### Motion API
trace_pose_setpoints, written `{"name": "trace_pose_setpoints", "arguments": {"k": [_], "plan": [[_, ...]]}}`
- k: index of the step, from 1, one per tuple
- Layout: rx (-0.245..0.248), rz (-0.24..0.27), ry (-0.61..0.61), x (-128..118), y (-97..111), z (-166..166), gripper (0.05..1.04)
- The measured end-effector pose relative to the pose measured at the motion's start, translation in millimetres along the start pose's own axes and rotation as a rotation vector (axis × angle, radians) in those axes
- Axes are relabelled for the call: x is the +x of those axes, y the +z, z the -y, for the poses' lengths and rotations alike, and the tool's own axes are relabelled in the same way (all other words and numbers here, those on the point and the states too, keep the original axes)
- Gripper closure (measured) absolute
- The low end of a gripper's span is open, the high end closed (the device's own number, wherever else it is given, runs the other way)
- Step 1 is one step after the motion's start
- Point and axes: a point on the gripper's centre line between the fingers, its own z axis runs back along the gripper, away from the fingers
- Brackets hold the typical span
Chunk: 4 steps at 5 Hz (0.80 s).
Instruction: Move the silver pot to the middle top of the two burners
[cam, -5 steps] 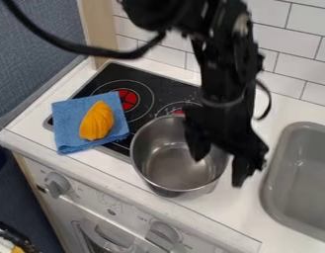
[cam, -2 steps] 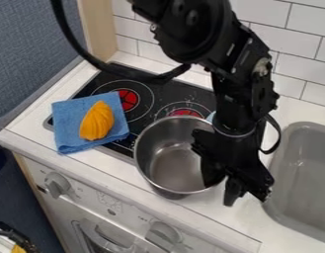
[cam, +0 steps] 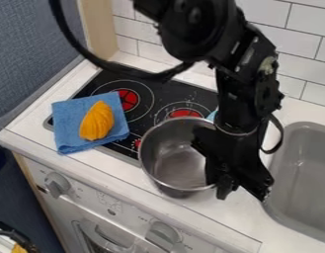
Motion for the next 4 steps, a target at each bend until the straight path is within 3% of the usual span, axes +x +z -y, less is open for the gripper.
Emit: {"name": "trace_pose_setpoints", "arguments": {"k": [1, 2, 3, 4], "plan": [[-0.002, 0.113, -0.002, 20, 38, -12, 1.003], [0.045, 0.208, 0.088, 47, 75, -57, 1.006], [0.067, 0.225, 0.156, 68, 78, -92, 1.007], [0.087, 0.173, 0.199, 79, 57, -115, 1.007]]}}
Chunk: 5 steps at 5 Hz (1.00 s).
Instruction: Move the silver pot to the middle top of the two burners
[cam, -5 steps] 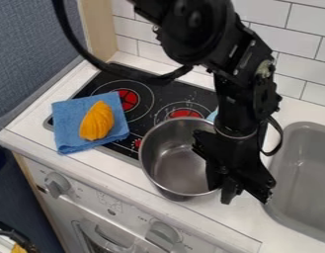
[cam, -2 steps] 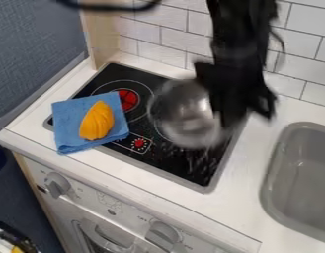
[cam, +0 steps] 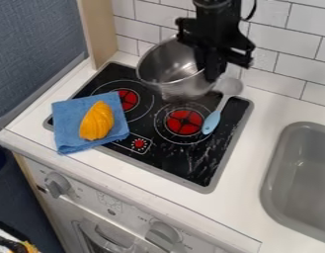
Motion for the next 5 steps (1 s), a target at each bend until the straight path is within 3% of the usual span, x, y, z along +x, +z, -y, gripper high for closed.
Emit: {"name": "trace_pose_setpoints", "arguments": {"k": [2, 3, 4, 5], "plan": [[0.021, -0.064, 0.075, 9, -37, -30, 1.007], [0.020, -0.079, 0.088, 9, -44, -35, 0.978], [-0.012, -0.091, 0.124, 6, -51, -35, 0.802], [-0.003, -0.090, 0.132, 0, -56, -34, 0.522]]}}
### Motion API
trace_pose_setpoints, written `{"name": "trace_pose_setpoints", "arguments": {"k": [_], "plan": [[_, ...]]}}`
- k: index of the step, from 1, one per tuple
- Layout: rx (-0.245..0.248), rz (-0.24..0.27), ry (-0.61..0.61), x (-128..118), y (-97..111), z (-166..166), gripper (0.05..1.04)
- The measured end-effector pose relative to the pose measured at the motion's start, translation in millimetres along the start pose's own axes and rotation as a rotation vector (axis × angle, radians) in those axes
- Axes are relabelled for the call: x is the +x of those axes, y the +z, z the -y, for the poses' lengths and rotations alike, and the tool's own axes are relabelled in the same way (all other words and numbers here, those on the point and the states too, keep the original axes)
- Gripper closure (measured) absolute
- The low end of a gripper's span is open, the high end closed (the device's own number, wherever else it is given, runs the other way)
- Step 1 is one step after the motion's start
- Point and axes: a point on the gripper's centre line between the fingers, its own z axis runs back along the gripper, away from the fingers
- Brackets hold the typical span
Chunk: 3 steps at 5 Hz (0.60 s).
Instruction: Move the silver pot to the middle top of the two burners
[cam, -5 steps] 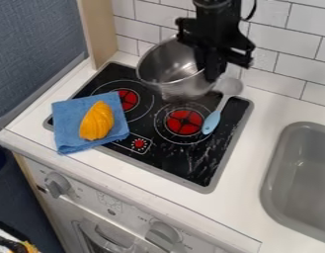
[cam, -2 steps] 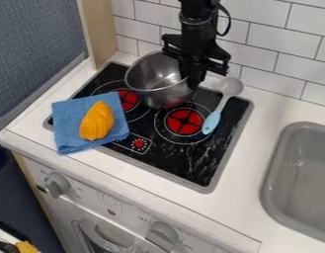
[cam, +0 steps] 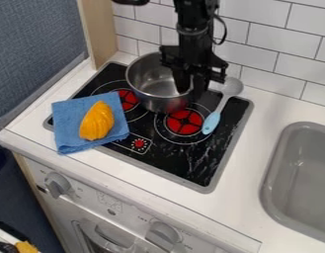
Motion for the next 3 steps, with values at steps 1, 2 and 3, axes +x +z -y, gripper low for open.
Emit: {"name": "trace_pose_setpoints", "arguments": {"k": [1, 2, 3], "plan": [[-0.013, 0.052, -0.022, 1, 18, 6, 0.224], [-0.002, 0.060, -0.048, -7, 34, 15, 0.069], [-0.005, 0.034, -0.041, -17, 38, 21, 0.074]]}}
